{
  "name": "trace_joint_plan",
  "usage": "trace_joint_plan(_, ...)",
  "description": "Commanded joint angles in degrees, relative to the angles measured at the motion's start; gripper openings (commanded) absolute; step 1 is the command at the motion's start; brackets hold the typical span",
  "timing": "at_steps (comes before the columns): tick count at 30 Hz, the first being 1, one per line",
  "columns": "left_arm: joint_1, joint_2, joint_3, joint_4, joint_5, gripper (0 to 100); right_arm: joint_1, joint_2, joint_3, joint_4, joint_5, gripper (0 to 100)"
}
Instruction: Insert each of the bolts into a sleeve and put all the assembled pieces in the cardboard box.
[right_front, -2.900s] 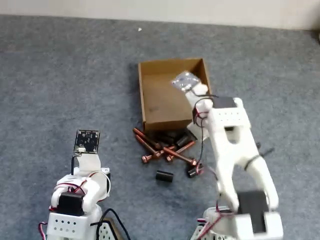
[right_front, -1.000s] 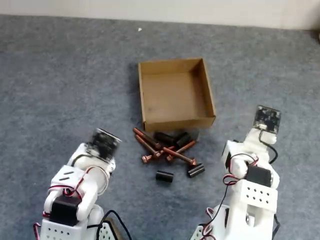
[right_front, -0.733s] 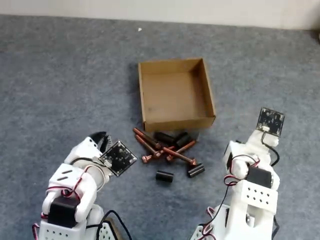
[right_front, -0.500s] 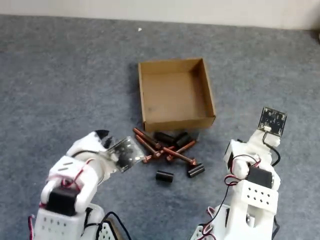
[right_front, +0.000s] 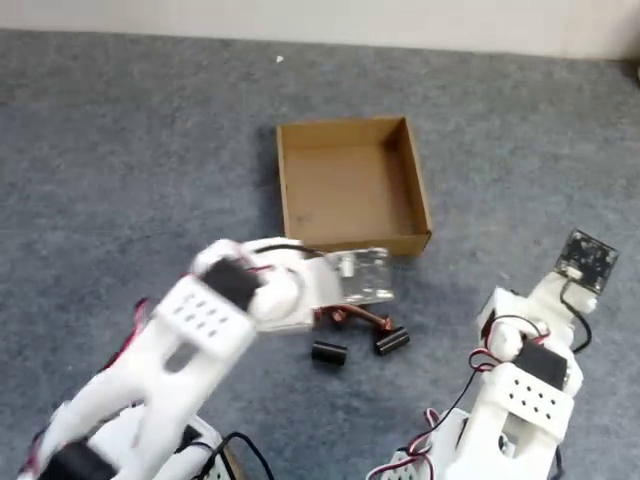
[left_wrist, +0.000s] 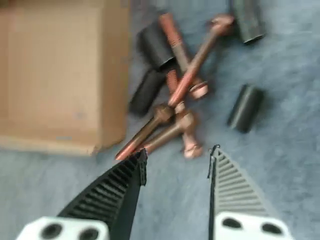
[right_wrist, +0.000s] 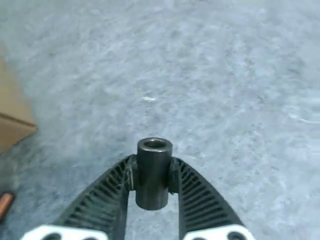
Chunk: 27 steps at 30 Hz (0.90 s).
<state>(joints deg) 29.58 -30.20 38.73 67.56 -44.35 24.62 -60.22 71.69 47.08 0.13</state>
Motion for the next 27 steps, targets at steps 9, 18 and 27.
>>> trace_joint_plan(9, 10.6, 32.5, -25.4, 0.2, -0.8, 22, 3.4, -1.3, -1.4, -1.8, -0.5, 0.5)
trace_joint_plan(18, 13.6, 46.0, -32.3, -4.3, -0.7, 22, 3.6, -1.3, -1.4, -1.9, -0.5, 0.5)
trace_joint_plan(27, 13.5, 50.6, -32.1, -6.3, -0.5, 0, 3.5, -1.3, -1.4, -1.9, -0.5, 0.5)
